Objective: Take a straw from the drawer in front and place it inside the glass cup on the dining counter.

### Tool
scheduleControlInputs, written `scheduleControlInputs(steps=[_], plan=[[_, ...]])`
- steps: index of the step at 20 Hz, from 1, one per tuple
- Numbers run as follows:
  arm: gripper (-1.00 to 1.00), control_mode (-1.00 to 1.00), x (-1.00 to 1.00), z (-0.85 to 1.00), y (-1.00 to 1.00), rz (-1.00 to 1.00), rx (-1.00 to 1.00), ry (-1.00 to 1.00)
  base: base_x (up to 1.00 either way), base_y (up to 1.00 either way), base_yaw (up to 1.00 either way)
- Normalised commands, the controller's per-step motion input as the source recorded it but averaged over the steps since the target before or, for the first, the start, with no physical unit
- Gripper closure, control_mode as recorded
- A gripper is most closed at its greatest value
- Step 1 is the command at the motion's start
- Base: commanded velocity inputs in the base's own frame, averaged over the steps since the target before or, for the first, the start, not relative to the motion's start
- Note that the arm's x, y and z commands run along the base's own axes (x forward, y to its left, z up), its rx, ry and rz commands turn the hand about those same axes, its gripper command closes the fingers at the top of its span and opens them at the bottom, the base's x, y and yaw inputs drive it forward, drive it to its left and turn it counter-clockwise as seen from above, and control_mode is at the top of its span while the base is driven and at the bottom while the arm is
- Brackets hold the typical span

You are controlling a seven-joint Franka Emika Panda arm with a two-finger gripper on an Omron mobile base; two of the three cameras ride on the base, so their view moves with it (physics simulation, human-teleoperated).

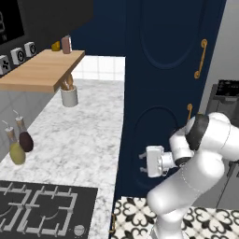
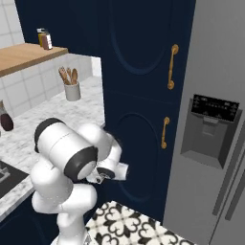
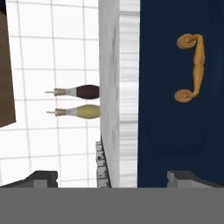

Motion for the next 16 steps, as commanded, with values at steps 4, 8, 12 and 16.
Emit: scheduleControlInputs(steps=[4, 8, 12, 16], plan=[[-1.00, -1.00, 0.26, -0.57, 0.18, 0.07, 0.00, 0.00, 0.00, 0.00, 0.00], [-1.00, -1.00, 0.37, -0.49, 0.33, 0.00, 0.00, 0.00, 0.00, 0.00, 0.00], [-1.00, -1.00, 0.35, -0.33, 0.28, 0.00, 0.00, -0.03, 0.00, 0.00, 0.00], [-1.00, -1.00, 0.54, -0.33, 0.22, 0.00, 0.00, 0.00, 0.00, 0.00, 0.00]])
